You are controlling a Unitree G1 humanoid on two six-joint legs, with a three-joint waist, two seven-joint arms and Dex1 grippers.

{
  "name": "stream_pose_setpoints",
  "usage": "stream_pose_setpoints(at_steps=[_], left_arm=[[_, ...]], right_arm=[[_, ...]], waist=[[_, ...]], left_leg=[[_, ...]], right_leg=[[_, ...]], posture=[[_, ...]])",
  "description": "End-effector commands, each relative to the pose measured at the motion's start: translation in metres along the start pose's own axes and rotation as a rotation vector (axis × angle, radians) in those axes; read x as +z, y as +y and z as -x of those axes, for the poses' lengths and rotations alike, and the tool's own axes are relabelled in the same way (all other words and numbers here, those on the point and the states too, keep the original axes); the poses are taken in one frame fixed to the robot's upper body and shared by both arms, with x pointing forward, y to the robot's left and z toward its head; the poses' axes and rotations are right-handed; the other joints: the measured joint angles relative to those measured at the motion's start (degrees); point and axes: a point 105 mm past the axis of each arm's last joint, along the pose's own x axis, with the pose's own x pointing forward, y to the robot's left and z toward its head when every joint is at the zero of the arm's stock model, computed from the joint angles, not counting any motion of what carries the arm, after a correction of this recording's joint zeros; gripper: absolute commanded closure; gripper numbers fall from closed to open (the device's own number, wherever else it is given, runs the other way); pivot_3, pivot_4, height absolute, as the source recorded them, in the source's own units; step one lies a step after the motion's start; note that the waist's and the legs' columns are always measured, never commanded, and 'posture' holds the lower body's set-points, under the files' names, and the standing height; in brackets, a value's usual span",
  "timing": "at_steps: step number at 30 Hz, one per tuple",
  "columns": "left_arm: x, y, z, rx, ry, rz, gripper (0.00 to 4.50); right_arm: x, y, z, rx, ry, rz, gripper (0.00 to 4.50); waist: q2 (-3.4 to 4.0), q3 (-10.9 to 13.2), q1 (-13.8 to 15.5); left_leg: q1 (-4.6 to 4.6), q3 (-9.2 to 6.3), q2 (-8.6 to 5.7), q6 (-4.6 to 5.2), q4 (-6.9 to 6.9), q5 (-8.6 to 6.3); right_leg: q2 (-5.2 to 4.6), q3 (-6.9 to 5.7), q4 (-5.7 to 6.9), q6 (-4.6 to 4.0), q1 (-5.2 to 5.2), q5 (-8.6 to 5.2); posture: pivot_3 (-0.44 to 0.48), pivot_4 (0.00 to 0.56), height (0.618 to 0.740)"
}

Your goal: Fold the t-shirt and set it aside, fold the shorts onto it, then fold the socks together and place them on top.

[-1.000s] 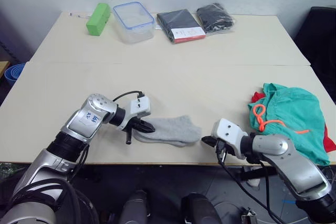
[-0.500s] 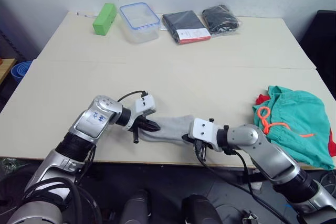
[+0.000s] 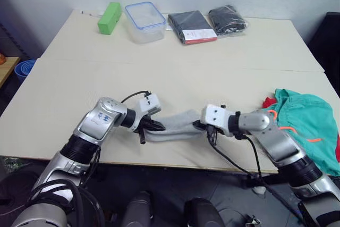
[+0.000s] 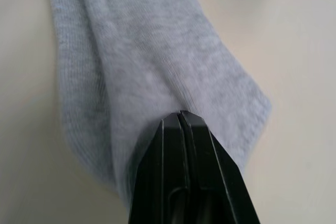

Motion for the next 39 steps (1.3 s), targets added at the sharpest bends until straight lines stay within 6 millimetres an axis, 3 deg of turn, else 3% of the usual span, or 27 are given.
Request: stream_pose_setpoints(at_steps=[1, 5, 7, 10, 15, 21, 29, 33, 35, 39], left_arm=[[0.041, -0.005, 0.02, -0.019, -0.124, -0.065, 4.48], [0.049, -0.008, 0.015, -0.027, -0.126, -0.136, 4.48], [0.04, -0.007, 0.004, -0.02, -0.083, -0.159, 4.48], [0.015, -0.006, -0.013, -0.039, 0.004, -0.193, 4.5], [-0.006, -0.001, -0.019, -0.047, 0.078, -0.213, 4.5], [-0.011, 0.0, -0.018, -0.049, 0.086, -0.22, 4.5], [-0.012, -0.002, -0.012, -0.034, 0.089, -0.214, 4.5], [-0.011, -0.001, -0.009, -0.013, 0.082, -0.211, 4.5], [-0.006, 0.001, -0.003, 0.006, 0.057, -0.186, 4.5], [0.002, -0.001, 0.016, 0.028, -0.006, -0.122, 4.5]], right_arm=[[0.031, 0.003, 0.028, -0.05, -0.135, -0.118, 4.5], [0.027, 0.022, 0.047, -0.084, -0.14, -0.427, 4.5], [0.022, 0.034, 0.051, -0.083, -0.132, -0.549, 4.5], [0.011, 0.05, 0.054, -0.1, -0.121, -0.761, 3.9], [0.004, 0.069, 0.051, -0.065, -0.135, -1.02, 2.21], [-0.014, 0.068, 0.038, -0.113, -0.177, -1.25, 0.12], [-0.014, 0.062, 0.006, -0.051, -0.237, -1.473, 0.06], [-0.01, 0.063, -0.005, -0.007, -0.189, -1.462, 0.06], [-0.006, 0.061, 0.001, 0.004, -0.173, -1.4, 0.06], [0.001, 0.053, 0.041, 0.016, -0.126, -1.154, 0.06]], waist=[[0.01, 0.05, 0.05], [0.02, 0.04, 0.23], [0.02, 0.04, 0.24], [0.02, 0.04, 0.05], [0.08, 0.02, -0.04], [0.21, -0.07, -0.26], [0.2, -0.32, -1.82], [0.16, -0.39, -2.14], [0.18, -0.4, -2.24], [0.22, -0.37, -1.86]], left_leg=[[-0.08, -0.01, 0.01, -0.02, 0.0, -0.02], [-0.9, -0.08, 0.0, -0.04, 0.08, 0.0], [-0.83, -0.09, -0.02, -0.05, 0.11, 0.01], [-0.86, -0.02, -0.01, -0.05, 0.06, 0.01], [-0.81, 0.02, 0.04, -0.02, 0.02, 0.04], [-0.76, 0.03, 0.05, 0.24, -0.1, 0.03], [-0.62, 0.07, 0.07, 0.18, -0.17, 0.06], [-0.49, 0.1, 0.09, 0.19, -0.26, 0.08], [-0.44, 0.15, 0.08, 0.19, -0.35, 0.08], [-0.53, 0.17, 0.02, 0.2, -0.53, 0.07]], right_leg=[[0.01, -0.01, -0.01, 0.0, -0.08, 0.0], [0.03, -0.05, 0.07, 0.01, -0.88, 0.0], [0.02, -0.06, 0.13, 0.03, -0.83, 0.02], [0.06, -0.01, 0.07, 0.03, -0.88, 0.02], [0.11, 0.08, 0.09, 0.0, -0.92, 0.0], [0.08, 0.14, 0.09, -0.02, -0.93, 0.01], [0.1, 0.18, 0.2, -0.04, -0.92, 0.02], [0.1, 0.24, 0.22, -0.06, -0.88, 0.02], [0.09, 0.29, 0.21, -0.07, -0.88, 0.02], [0.05, 0.3, 0.13, -0.08, -1.01, 0.01]], posture=[[0.0, 0.15, 0.74], [0.0, 0.15, 0.74], [0.0, 0.15, 0.74], [0.0, 0.15, 0.74], [0.0, 0.15, 0.74], [0.0, 0.15, 0.74], [0.0, 0.15, 0.74], [0.0, 0.15, 0.74], [0.0, 0.15, 0.74], [0.0, 0.15, 0.74]])
